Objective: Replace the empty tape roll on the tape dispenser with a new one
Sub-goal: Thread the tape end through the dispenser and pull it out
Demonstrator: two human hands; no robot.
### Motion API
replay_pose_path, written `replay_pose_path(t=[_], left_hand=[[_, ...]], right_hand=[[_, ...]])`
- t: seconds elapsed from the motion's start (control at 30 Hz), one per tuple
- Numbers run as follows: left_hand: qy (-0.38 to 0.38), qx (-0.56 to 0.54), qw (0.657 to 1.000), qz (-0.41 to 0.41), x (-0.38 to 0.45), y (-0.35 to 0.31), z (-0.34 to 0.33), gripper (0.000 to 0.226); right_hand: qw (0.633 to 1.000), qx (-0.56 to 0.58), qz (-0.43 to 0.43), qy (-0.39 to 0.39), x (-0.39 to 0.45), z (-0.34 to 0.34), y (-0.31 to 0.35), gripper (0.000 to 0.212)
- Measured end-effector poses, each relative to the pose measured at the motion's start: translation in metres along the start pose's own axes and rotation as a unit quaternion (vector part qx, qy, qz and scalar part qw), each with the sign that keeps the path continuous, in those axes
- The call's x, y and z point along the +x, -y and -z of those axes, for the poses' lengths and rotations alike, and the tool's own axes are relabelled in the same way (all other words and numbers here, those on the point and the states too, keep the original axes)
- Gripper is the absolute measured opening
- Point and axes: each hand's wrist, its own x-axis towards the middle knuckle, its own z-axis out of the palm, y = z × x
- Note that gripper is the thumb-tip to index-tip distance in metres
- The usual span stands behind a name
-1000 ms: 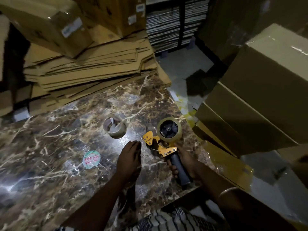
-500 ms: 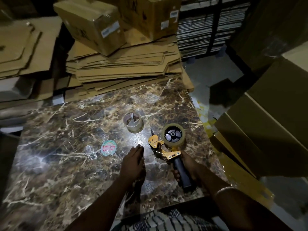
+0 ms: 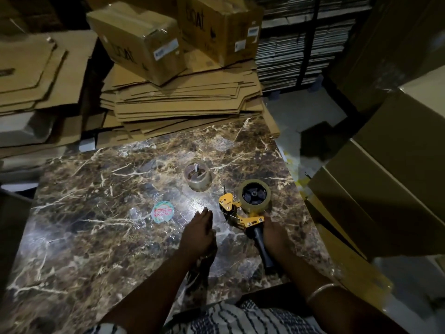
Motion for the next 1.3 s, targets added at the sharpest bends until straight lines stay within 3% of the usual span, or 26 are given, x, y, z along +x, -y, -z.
replay_pose_path(t=[0.13, 0.27, 0.47, 0.63, 0.77, 0.87, 1.07, 1.17, 1.3], left_hand=[[-0.049, -0.013, 0.998, -0.027, -0.008, -0.007, 0.007, 0.039], [-0.063, 0.004, 0.995, -0.072, -0.016, -0.009, 0.002, 0.081], [-0.084, -0.050, 0.993, -0.060, -0.003, -0.020, -0.003, 0.042], [-0.103, -0.056, 0.990, -0.079, 0.006, -0.018, -0.008, 0.028], [-0.109, -0.104, 0.985, -0.088, 0.007, -0.011, -0.008, 0.023], [-0.102, -0.119, 0.981, -0.111, 0.010, -0.004, -0.004, 0.018], [-0.050, -0.094, 0.984, -0.144, 0.021, 0.032, 0.008, 0.031], [-0.027, -0.041, 0.978, -0.203, 0.024, 0.037, 0.023, 0.028], [-0.010, 0.002, 0.974, -0.225, 0.046, 0.036, 0.043, 0.028]], right_hand=[[0.995, -0.052, 0.058, -0.063, -0.020, -0.002, 0.004, 0.050], [0.990, -0.068, 0.066, -0.109, -0.031, -0.014, 0.014, 0.047], [0.984, -0.092, 0.053, -0.140, -0.038, -0.025, 0.015, 0.050], [0.940, -0.188, 0.167, -0.231, -0.045, -0.019, 0.022, 0.052], [0.897, -0.293, 0.290, -0.159, -0.038, -0.014, 0.029, 0.060], [0.885, -0.338, 0.306, -0.096, -0.028, -0.017, 0.033, 0.067], [0.872, -0.369, 0.293, -0.134, -0.019, -0.026, 0.031, 0.049], [0.866, -0.375, 0.302, -0.135, -0.017, -0.027, 0.029, 0.049], [0.860, -0.381, 0.318, -0.117, -0.015, -0.023, 0.025, 0.054]])
